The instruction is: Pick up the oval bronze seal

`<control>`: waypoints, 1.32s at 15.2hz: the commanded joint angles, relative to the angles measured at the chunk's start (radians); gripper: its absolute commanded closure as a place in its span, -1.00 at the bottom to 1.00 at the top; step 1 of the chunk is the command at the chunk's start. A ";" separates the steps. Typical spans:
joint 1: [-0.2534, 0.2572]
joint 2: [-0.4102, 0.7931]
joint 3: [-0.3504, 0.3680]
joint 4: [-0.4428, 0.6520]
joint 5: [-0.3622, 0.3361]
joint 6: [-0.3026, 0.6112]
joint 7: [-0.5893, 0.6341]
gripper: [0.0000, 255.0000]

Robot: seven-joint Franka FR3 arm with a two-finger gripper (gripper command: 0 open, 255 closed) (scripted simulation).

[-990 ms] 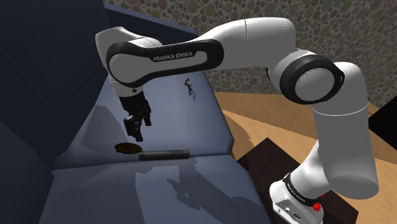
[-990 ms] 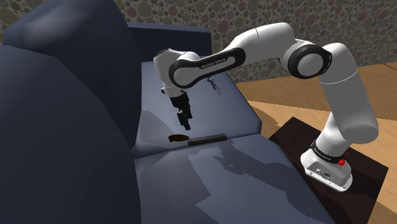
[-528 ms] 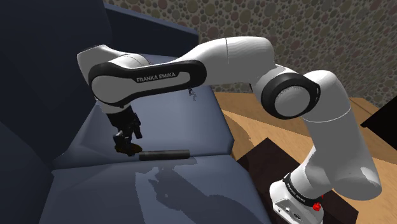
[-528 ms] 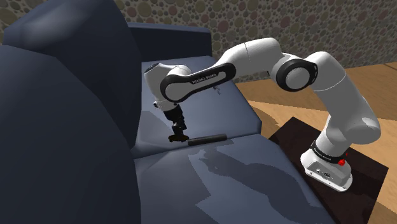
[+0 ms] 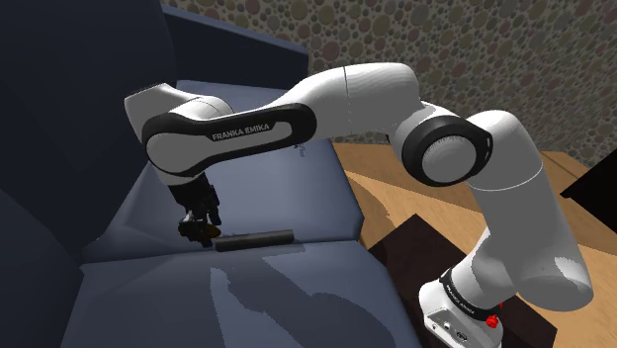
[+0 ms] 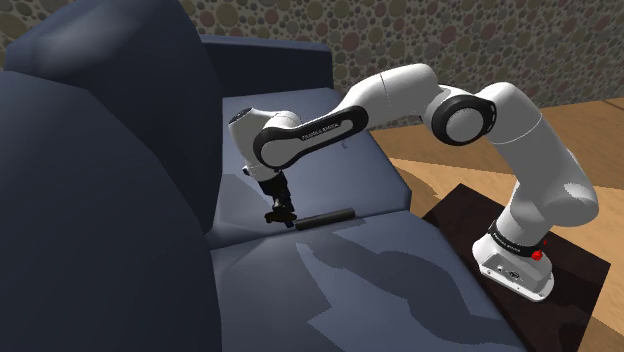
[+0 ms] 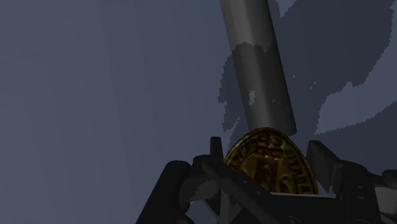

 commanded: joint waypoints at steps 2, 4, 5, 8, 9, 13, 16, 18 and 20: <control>0.000 0.001 0.000 0.000 0.000 0.001 0.000 1.00; 0.000 0.002 0.000 0.001 0.000 0.001 0.000 1.00; 0.001 0.003 0.000 0.002 0.000 0.000 0.000 1.00; 0.000 -0.004 0.001 0.006 0.001 -0.010 0.000 1.00; 0.000 -0.009 0.002 0.012 0.002 -0.020 0.001 1.00; 0.002 -0.024 0.005 0.040 0.006 -0.063 0.004 1.00; 0.003 -0.034 0.007 0.064 0.008 -0.096 0.006 1.00; 0.005 -0.038 0.008 0.084 0.009 -0.120 0.007 1.00; 0.007 -0.041 0.009 0.106 0.010 -0.144 0.009 1.00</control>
